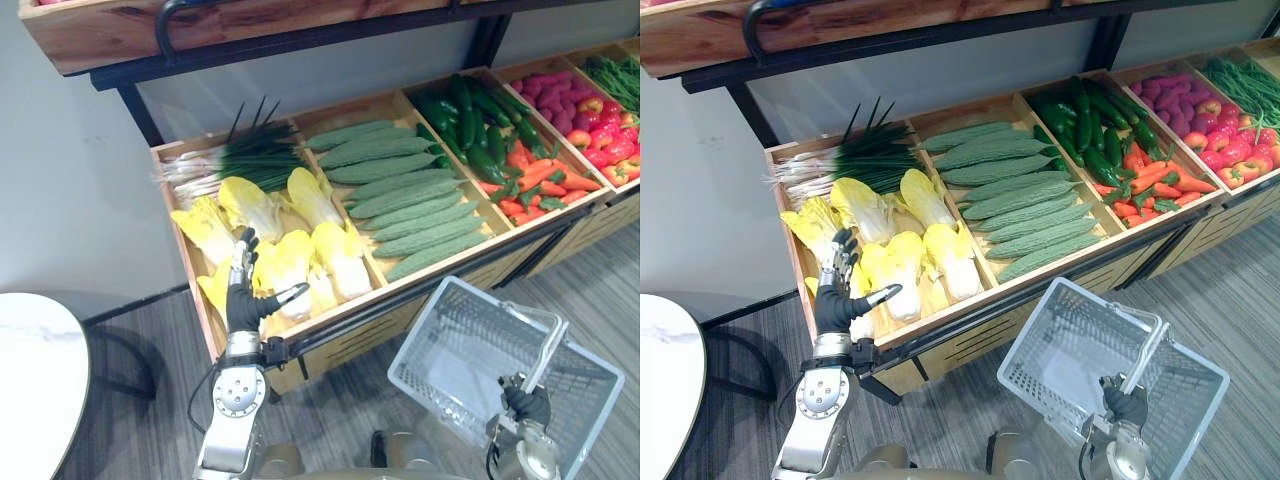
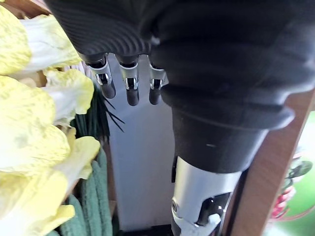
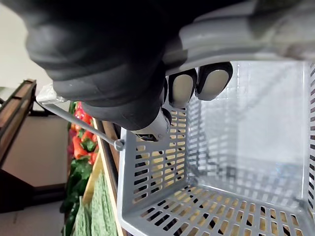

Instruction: Pick vegetable in the basket

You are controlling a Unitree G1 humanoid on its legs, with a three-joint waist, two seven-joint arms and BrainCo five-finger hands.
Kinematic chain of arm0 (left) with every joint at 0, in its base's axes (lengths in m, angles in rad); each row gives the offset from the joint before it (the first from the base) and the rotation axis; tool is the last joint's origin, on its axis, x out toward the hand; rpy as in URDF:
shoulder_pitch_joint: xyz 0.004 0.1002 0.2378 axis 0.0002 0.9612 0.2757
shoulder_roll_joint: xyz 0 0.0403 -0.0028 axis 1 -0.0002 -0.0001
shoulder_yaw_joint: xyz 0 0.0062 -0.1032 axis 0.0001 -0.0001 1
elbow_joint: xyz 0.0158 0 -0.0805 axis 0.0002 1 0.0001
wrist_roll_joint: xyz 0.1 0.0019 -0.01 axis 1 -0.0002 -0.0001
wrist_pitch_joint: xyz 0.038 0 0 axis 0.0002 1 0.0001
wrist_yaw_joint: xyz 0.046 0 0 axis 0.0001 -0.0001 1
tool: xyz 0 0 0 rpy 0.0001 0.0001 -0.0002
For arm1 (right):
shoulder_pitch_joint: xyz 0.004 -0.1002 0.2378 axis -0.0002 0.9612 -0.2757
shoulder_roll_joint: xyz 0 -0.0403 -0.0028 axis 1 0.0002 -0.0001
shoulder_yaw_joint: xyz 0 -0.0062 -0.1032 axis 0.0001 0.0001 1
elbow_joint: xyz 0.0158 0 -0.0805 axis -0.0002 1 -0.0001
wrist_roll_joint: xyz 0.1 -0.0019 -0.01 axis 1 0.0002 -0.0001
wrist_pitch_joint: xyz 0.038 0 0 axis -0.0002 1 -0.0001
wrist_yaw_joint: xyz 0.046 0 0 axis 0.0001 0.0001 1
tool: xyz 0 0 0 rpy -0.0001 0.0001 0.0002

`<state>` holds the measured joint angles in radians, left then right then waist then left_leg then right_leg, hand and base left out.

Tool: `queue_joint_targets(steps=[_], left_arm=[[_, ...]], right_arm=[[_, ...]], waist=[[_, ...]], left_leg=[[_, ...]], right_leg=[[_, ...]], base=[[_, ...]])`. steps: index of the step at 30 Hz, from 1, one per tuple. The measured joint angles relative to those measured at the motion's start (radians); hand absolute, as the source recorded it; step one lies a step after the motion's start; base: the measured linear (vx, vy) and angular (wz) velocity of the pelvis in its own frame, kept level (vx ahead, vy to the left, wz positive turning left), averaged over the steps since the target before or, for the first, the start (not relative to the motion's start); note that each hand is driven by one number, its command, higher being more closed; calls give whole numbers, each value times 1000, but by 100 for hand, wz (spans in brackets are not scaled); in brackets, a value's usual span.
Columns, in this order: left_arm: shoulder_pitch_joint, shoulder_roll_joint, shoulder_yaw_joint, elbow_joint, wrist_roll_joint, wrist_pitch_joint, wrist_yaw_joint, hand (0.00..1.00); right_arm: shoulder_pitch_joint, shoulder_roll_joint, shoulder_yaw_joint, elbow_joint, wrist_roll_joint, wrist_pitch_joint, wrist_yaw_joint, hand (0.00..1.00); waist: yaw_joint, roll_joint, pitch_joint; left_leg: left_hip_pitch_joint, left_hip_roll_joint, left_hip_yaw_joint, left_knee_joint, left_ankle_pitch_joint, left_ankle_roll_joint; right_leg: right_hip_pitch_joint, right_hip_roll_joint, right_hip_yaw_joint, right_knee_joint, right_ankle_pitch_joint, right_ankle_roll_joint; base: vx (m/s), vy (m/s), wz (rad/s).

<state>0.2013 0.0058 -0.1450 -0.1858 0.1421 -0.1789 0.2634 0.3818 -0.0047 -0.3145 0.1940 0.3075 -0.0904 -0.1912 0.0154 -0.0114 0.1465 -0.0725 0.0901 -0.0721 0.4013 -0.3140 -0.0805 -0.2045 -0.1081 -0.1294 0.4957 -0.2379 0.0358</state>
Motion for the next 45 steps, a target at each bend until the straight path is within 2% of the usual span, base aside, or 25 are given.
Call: queue_joint_targets(steps=[1, 2, 4, 13, 18, 20, 23, 26, 32, 33, 36, 37, 45], left_arm=[[0, 0, 2, 0, 2, 1, 1, 0], [-3, -3, 8, 1, 8, 2, 2, 0], [-5, -11, 22, 11, 12, 7, 7, 0], [-39, 8, 37, 189, 214, 69, 45, 0], [-174, 60, 21, 351, 285, 114, 46, 0], [-230, 76, 20, 392, 307, 122, 48, 0], [-337, 86, 20, 493, 346, 144, 72, 0], [-440, 101, 22, 584, 368, 176, 102, 0], [-658, 150, 33, 756, 367, 197, 160, 0], [-698, 162, 35, 789, 367, 195, 167, 100], [-769, 163, 38, 846, 376, 199, 194, 100], [-811, 164, 43, 869, 393, 216, 202, 100], [-864, 163, 68, 882, 421, 212, 196, 100]], right_arm=[[1, 0, -1, 0, 1, 0, -1, 100], [0, -1, -4, 0, 0, 0, -1, 100], [0, 0, -7, 5, 4, 0, -7, 100], [4, 0, -2, 75, 5, 0, 22, 100], [-4, -5, -2, 117, 15, 0, 41, 100], [-3, -7, -2, 124, 16, -1, 42, 100], [-21, -21, 2, 143, 18, -2, 43, 100], [-47, -25, 17, 142, 39, -11, 42, 100], [-82, -27, 43, 132, 78, -23, 41, 100], [-87, -27, 55, 125, 81, -31, 40, 100], [-91, -28, 72, 88, 94, -43, 42, 100], [-90, -30, 83, 79, 99, -55, 42, 100], [-104, -30, 85, 53, 124, -70, 60, 100]], waist=[[-1, -2, -1], [-1, -5, -1], [3, -7, -1], [-9, -23, -21], [-58, -20, -23], [-65, -21, -23], [-91, -19, -18], [-114, -22, 20], [-125, -50, 96], [-136, -54, 113], [-139, -56, 135], [-138, -56, 147], [-135, -48, 188]], left_leg=[[-8, 7, 34, -9, 15, 3], [-16, 24, 133, -23, 48, 11], [-6, 33, 224, -48, 79, 17], [48, 19, 247, -214, 164, 14], [68, 11, 245, -308, 214, 1], [70, 14, 251, -325, 226, -6], [52, 14, 267, -343, 244, -14], [35, 19, 282, -347, 249, -20], [-15, 32, 334, -322, 249, -21], [-20, 35, 336, -315, 248, -21], [-29, 37, 353, -312, 246, -23], [-35, 45, 360, -303, 243, -24], [-43, 48, 375, -289, 231, -29]], right_leg=[[1, -9, -12, -8, 3, -4], [7, -25, -34, -22, 11, -6], [23, -35, -44, -44, 21, -2], [44, -11, -33, -140, 75, -1], [39, -3, -32, -155, 74, -1], [28, 3, -27, -152, 71, -6], [-14, 8, -11, -135, 69, -10], [-45, 17, 3, -127, 72, -16], [-116, 25, 40, -107, 80, -28], [-119, 26, 41, -107, 81, -31], [-138, 27, 51, -98, 83, -32], [-142, 26, 53, -95, 83, -33], [-149, 25, 59, -85, 83, -33]], base=[[-13, -36, 81], [-7, -10, 56], [-8, 8, 36], [-31, -4, 0], [6, -29, 10], [50, -37, -9], [48, -38, -9], [26, -32, -14], [-15, -20, -19], [-33, -24, -10], [-36, -22, -9], [-44, -25, -3], [-22, -7, -1]])
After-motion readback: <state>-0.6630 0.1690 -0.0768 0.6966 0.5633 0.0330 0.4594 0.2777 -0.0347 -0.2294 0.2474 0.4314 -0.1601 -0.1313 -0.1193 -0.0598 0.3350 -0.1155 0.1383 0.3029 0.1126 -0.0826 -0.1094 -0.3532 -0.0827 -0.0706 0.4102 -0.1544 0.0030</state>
